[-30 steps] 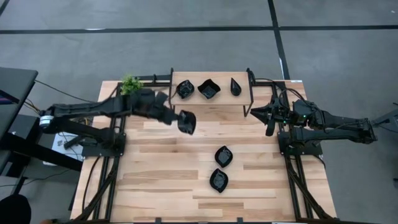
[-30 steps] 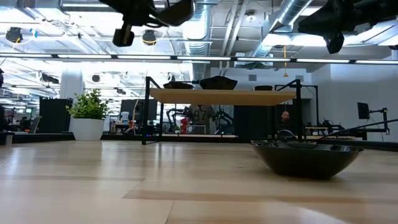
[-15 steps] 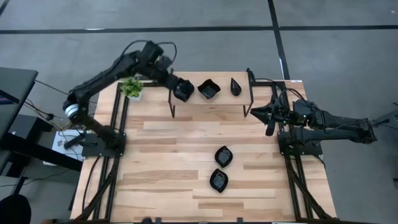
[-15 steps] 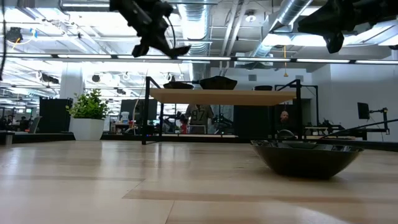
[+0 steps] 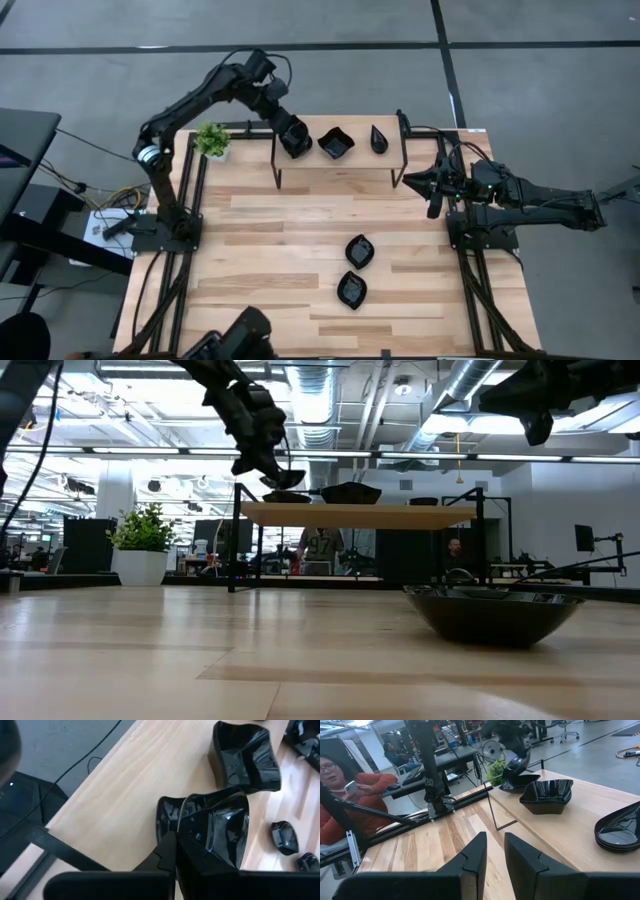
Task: Pick & Place Mini shaped plates
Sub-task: Stack the leaf shaped plate on top of the other leaf shaped plate on the shelf
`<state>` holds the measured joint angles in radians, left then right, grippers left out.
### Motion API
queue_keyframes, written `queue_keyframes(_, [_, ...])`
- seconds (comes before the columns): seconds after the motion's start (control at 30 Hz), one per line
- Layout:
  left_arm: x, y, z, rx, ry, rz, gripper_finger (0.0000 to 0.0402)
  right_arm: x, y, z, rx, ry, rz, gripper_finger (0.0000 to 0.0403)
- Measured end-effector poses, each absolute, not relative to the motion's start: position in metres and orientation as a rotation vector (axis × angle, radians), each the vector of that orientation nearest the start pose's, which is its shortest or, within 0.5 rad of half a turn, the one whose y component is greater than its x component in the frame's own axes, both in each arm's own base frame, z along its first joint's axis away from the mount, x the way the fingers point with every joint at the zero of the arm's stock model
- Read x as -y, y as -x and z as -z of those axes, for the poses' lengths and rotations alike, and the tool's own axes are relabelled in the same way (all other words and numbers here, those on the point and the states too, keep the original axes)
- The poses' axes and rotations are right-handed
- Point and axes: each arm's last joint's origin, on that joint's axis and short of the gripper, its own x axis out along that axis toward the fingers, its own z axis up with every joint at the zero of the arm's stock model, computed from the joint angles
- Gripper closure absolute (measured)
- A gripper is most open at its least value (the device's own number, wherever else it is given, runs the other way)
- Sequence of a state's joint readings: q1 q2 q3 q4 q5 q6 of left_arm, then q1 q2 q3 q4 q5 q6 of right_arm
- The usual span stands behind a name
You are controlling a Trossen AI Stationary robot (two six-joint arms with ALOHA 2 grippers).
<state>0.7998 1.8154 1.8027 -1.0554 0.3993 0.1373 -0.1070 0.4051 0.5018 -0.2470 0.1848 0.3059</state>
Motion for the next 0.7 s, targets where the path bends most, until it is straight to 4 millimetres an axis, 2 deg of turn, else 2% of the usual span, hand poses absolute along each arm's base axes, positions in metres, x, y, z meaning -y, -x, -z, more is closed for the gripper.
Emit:
queue_keyframes(0.23, [-0.271,-0.279,-0.323,-0.952,0.474,-0.268,0.0399,0.017,-0.109,-0.277,-0.105,-0.298,0.312,0.0339])
queue_keyframes(0.7, [-0.273,-0.282,-0.316,-0.964,0.479,-0.242,0.0399,0.017,-0.109,-0.277,-0.105,-0.298,0.312,0.0339])
